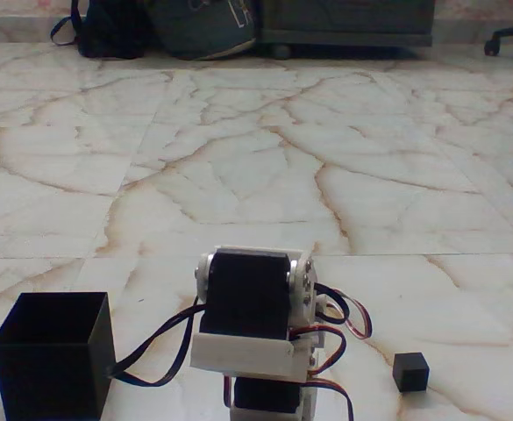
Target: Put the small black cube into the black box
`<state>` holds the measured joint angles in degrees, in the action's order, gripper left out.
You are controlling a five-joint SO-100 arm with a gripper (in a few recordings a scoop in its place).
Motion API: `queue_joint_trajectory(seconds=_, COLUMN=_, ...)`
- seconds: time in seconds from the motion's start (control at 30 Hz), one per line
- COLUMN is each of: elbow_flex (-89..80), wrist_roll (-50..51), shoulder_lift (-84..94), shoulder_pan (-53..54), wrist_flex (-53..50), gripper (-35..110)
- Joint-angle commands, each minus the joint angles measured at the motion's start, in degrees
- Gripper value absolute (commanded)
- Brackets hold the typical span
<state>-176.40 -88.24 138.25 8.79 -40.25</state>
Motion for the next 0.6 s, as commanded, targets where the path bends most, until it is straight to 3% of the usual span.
queue_joint_trajectory(seconds=0.0, elbow_flex=0.0, wrist_roll=0.0, shoulder_lift=0.0, shoulder_pan=0.0, wrist_flex=0.0, gripper=4)
queue_joint_trajectory(seconds=0.57, elbow_flex=-0.2, wrist_roll=0.2, shoulder_lift=0.3, shoulder_pan=0.1, wrist_flex=0.4, gripper=3)
